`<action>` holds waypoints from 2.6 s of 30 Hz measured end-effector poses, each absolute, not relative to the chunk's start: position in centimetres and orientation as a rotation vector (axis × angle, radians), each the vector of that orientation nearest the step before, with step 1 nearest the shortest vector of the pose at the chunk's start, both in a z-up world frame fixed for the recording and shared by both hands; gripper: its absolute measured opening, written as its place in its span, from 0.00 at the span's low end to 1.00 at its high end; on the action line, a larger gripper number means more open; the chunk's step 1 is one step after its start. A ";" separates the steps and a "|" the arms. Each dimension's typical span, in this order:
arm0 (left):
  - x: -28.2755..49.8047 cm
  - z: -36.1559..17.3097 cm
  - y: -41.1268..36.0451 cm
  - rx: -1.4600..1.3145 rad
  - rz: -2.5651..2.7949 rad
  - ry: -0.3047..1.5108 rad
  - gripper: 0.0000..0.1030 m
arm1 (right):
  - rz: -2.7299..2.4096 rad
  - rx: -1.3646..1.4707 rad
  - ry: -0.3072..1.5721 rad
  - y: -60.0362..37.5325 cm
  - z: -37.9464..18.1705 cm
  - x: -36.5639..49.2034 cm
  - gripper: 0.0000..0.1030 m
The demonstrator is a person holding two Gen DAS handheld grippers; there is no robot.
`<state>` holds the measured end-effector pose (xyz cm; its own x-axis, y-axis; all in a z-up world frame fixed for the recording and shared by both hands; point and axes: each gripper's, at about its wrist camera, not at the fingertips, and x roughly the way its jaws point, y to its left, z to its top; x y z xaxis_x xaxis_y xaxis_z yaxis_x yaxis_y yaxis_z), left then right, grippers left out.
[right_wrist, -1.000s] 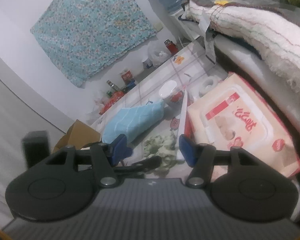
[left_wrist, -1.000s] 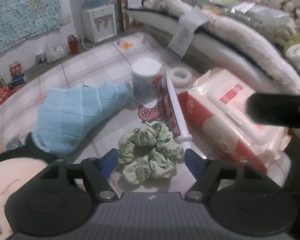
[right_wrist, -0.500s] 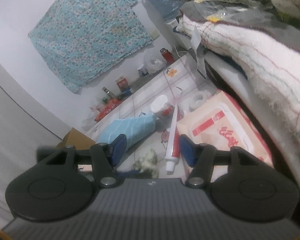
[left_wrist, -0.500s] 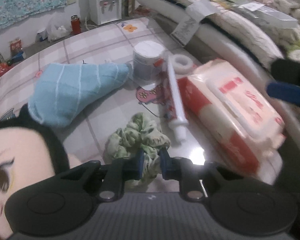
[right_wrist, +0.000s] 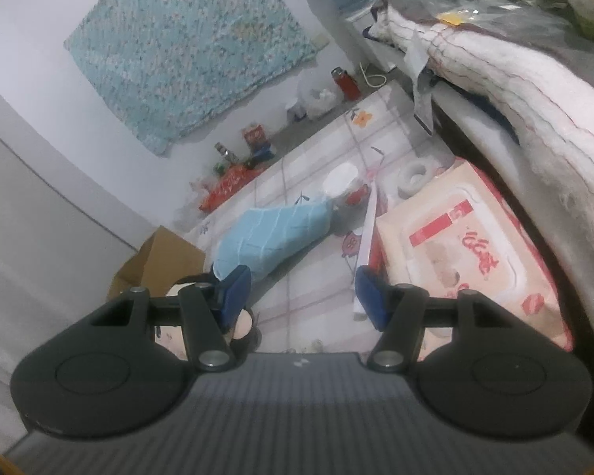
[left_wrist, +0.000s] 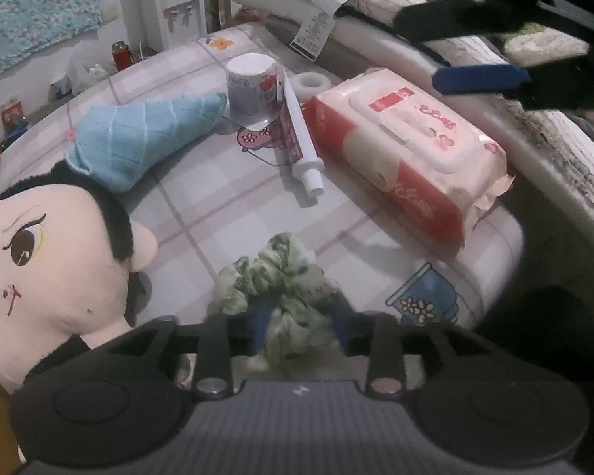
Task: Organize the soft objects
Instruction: 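Close the left gripper on the green scrunchie while the right gripper approaches the white tape roll, then lift the scrunchie with the left gripper while the right gripper lifts the tape roll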
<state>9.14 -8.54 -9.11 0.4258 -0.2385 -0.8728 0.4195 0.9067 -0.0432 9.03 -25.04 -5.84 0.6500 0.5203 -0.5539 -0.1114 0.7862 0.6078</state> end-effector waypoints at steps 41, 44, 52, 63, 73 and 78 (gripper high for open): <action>11.5 -11.7 -6.7 0.184 -0.363 1.024 0.23 | 0.229 -0.141 1.129 -20.0 -12.7 30.5 0.46; 11.5 -11.3 -6.1 0.120 -0.368 1.017 0.22 | 0.218 -0.113 1.086 -20.4 -11.3 29.5 0.46; 9.3 -7.9 -5.2 0.062 -0.384 0.919 0.21 | 0.187 -0.048 0.940 -21.8 -4.3 23.8 0.46; 1.3 0.9 1.2 -0.088 -0.315 0.690 0.21 | 0.400 0.060 0.749 -18.3 7.8 10.6 0.46; -4.8 6.8 12.8 -0.154 -0.013 0.522 0.21 | 0.827 0.099 0.779 -2.0 11.3 8.0 0.46; -1.3 4.4 17.0 -0.166 0.060 0.632 0.22 | 0.933 0.086 0.921 8.1 9.0 10.2 0.46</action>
